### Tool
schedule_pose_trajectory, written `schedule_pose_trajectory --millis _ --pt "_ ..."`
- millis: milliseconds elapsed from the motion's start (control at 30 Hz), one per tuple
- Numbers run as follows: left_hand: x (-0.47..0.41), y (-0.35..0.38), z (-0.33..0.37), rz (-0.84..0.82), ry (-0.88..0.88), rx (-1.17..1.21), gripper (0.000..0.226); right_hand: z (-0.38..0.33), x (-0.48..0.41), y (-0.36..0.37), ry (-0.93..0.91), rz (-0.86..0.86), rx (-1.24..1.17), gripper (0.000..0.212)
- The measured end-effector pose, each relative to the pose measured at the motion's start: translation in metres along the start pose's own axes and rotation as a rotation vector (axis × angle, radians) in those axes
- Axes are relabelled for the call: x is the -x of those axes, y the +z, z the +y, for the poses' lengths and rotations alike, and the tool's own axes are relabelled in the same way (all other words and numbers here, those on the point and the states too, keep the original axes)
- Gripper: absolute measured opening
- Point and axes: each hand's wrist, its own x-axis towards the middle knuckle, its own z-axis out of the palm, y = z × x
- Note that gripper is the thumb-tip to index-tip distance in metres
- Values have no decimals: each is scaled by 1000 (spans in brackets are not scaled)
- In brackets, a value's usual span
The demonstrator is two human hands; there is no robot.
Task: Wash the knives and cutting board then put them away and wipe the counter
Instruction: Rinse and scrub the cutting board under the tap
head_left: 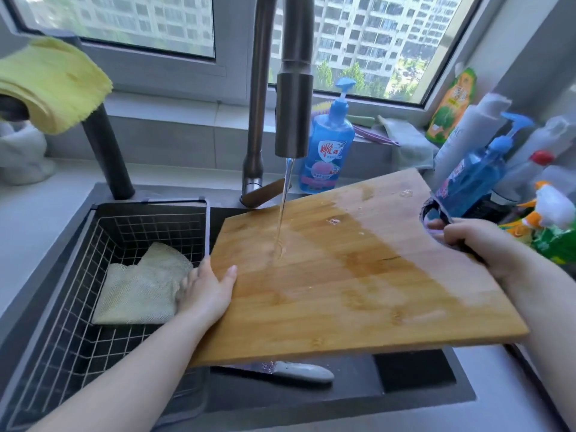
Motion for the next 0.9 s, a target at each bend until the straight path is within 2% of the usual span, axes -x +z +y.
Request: schedule_pose_trajectory --millis 167,267,367,500,633,733,900 --pt "6 8 -21 -2 246 -37 55 -27 14 -12 -25 89 76 32" --pt "7 3 -35 -61 351 -371 62 -33 22 -19 -59 134 112 35" --pt "9 -3 -39 -111 469 -758 49 -35 31 -15 -99 154 106 34" --pt "11 -11 -44 -100 493 -895 43 -31 34 -3 -89 141 143 35" --pt "17 -15 -46 -116 464 -935 41 -25 31 11 -72 113 192 33" --pt "23 -8 -29 -51 465 -710 48 -18 25 21 -67 77 233 30" --pt "46 31 45 -202 720 108 48 -15 16 39 -60 61 336 28"
